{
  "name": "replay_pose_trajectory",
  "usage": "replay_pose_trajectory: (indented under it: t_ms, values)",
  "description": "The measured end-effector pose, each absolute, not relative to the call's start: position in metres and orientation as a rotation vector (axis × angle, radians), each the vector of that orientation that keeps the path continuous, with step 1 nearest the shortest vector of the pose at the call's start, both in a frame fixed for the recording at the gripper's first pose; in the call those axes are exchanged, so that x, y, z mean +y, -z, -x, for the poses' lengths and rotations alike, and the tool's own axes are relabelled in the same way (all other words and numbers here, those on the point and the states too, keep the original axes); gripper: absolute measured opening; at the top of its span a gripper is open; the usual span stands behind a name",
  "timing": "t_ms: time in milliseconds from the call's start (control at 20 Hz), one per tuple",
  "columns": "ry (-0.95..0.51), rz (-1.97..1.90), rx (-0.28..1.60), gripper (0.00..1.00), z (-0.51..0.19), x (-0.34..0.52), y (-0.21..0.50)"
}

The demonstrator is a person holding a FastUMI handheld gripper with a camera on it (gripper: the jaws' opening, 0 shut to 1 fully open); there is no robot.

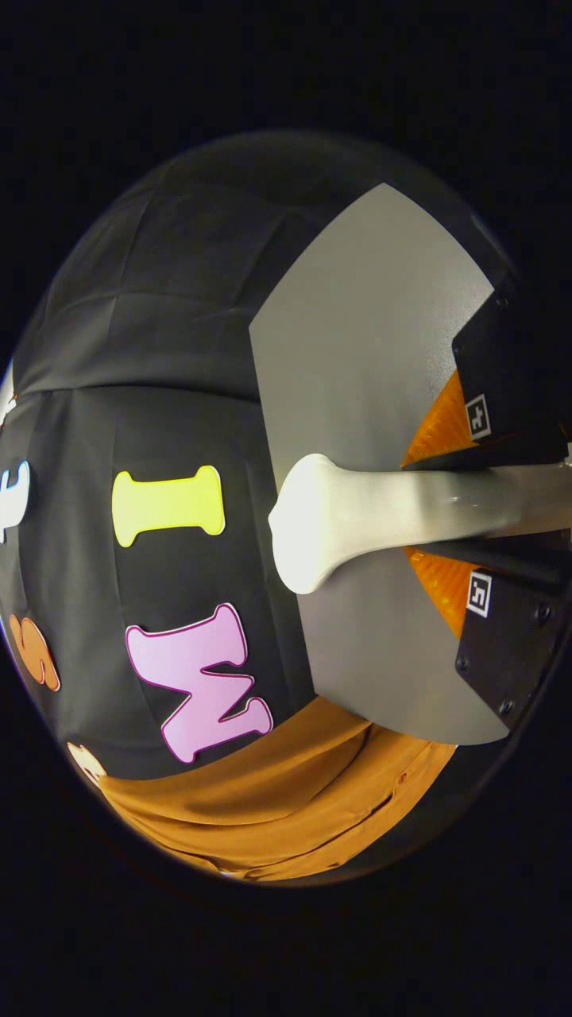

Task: Iron the clothes twice with a garment steamer, once on the left side and once on the right side.

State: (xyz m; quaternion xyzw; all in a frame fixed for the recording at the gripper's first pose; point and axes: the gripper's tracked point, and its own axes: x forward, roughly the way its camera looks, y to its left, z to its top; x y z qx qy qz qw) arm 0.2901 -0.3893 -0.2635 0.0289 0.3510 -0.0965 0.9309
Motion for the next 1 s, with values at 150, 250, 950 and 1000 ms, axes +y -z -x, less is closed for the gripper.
replay_pose_trajectory:
  t_ms: [150,250,950,1000]
  values:
    - [0.191,-0.056,0.713,0.42,-0.29,-0.388,0.261]
    - [0.198,-0.056,0.69,0.42,-0.289,-0.39,0.252]
    - [0.273,-0.099,0.5,0.42,-0.238,-0.365,0.177]
    - [0.284,-0.1,0.496,0.41,-0.235,-0.36,0.178]
